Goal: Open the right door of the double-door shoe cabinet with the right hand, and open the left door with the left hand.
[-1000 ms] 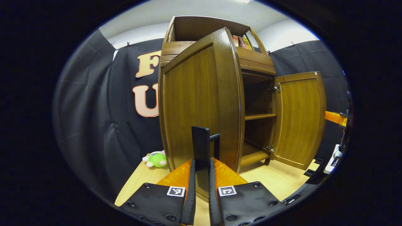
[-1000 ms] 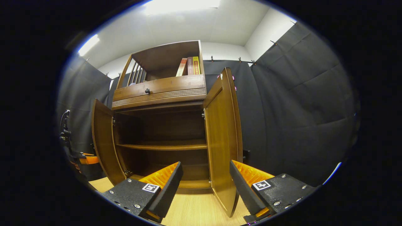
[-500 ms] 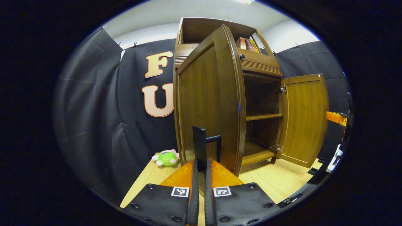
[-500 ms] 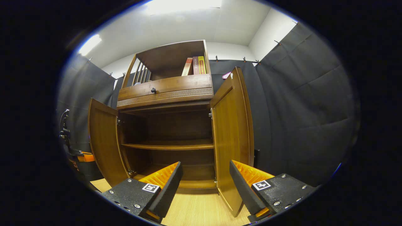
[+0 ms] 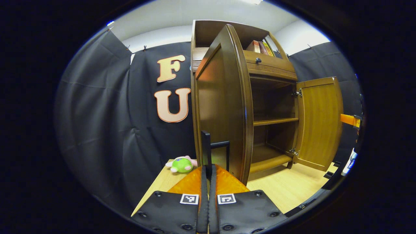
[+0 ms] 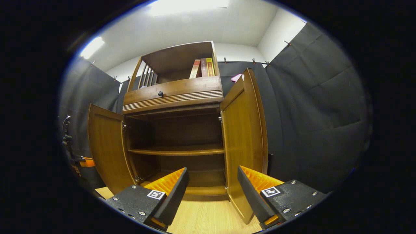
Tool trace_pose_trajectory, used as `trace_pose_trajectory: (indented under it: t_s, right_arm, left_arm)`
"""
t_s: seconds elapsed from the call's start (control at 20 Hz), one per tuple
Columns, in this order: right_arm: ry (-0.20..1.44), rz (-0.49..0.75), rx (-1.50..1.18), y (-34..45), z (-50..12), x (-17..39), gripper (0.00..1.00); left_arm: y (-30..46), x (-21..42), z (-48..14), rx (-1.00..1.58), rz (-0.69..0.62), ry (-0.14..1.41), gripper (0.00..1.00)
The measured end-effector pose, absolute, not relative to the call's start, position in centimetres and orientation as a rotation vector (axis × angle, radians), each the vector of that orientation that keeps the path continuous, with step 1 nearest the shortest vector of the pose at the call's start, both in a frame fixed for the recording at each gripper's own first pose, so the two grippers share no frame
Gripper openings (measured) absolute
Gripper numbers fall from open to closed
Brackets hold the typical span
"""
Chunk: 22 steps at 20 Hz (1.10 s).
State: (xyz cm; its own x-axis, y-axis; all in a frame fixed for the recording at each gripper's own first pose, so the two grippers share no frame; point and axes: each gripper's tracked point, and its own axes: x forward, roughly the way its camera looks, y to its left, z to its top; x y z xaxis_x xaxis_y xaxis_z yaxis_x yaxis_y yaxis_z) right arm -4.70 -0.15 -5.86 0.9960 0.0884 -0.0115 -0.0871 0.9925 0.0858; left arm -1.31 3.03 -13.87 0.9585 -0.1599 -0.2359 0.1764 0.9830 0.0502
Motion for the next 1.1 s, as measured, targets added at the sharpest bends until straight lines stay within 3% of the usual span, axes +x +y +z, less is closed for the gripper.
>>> trace_pose_trajectory:
  t_s: [0.85,0.9,0.95,1.0,1.1]
  right_arm:
    - [0.055,0.147,0.103,3.1,-7.0,-3.9,0.92]
    - [0.053,0.147,0.096,3.2,-7.0,-3.8,1.00]
    - [0.050,0.147,0.091,3.3,-6.9,-3.7,1.00]
    - [0.047,0.148,0.090,3.4,-6.7,-3.6,0.92]
    - [0.041,0.154,0.094,3.7,-6.4,-3.6,0.92]
  left_arm:
    - [9.8,-0.7,-13.9,0.023,-0.096,0.214,0.07]
    - [10.4,-0.7,-13.9,0.010,-0.097,0.213,0.07]
    - [10.6,-0.7,-13.7,-0.008,-0.097,0.212,0.07]
    - [10.9,-0.8,-13.7,-0.023,-0.099,0.213,0.07]
    - [11.1,-0.8,-13.7,-0.037,-0.103,0.212,0.07]
